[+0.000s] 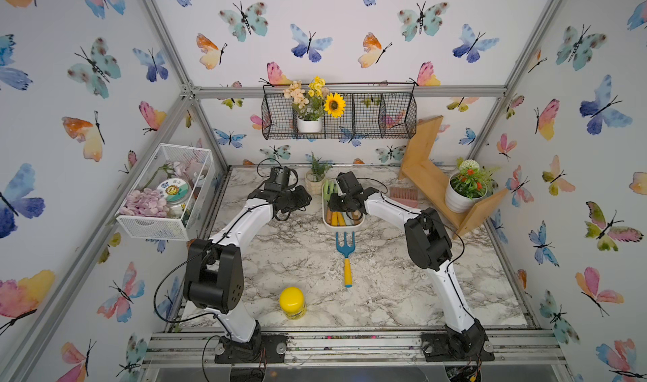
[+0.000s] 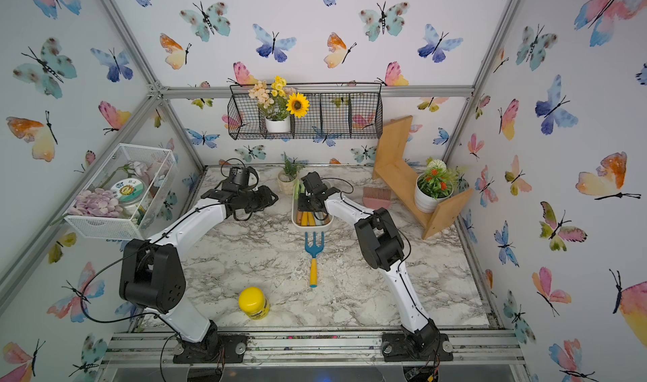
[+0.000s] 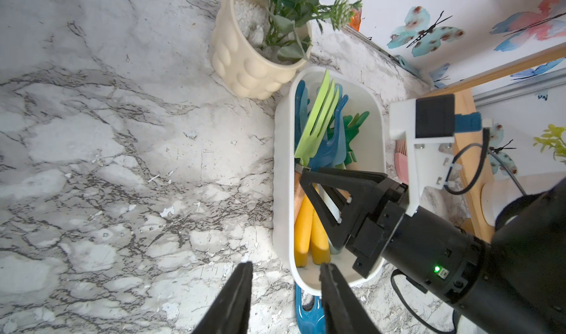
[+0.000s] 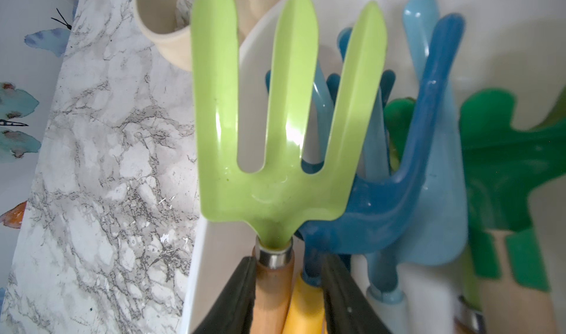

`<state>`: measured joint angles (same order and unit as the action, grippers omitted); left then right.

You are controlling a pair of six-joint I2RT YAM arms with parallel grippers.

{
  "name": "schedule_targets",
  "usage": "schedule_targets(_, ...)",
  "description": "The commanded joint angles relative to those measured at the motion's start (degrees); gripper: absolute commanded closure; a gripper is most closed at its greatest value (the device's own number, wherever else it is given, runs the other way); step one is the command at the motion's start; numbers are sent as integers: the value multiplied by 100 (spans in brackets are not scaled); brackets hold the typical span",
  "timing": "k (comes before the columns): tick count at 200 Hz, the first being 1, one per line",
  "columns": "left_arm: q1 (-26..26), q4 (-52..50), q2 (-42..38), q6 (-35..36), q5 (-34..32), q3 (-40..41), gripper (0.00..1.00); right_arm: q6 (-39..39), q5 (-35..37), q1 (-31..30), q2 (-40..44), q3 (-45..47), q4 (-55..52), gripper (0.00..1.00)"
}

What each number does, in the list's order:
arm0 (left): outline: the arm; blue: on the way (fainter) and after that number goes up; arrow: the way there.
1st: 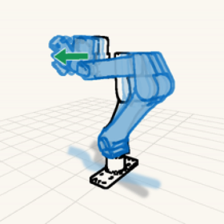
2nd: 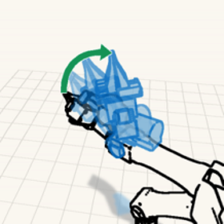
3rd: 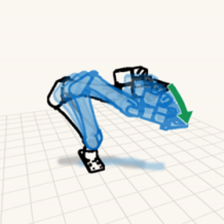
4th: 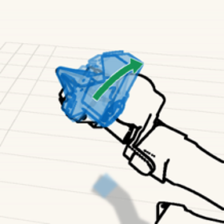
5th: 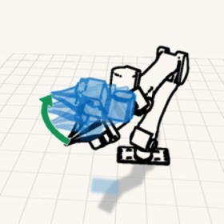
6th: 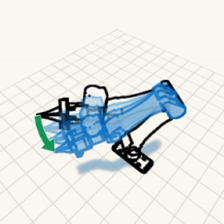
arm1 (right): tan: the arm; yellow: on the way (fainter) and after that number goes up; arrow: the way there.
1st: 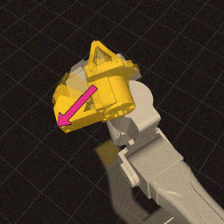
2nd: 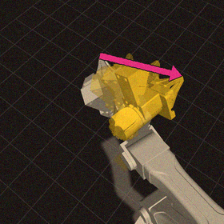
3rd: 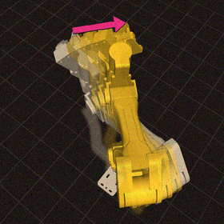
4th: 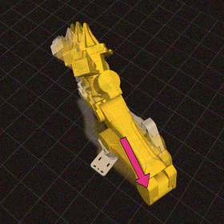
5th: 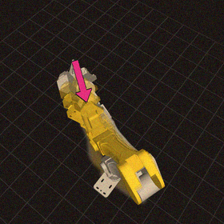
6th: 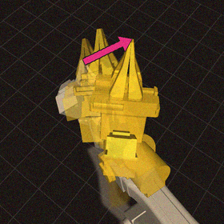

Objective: Take the hand rake out of the storage box
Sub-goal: Pick up the rake from the storage box.

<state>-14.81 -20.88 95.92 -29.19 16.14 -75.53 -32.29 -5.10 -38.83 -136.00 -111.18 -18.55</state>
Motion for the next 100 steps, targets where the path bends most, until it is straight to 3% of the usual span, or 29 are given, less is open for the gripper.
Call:
schedule_targets(1, 31, -100, -162, 124, -137, 73, 58, 106, 181, -49, -140, -103, -10, 58)
schedule_targets(100, 74, -120, -161, 142, -136, 73, 58, 26, 319, -234, -63, 13, 202, 57)
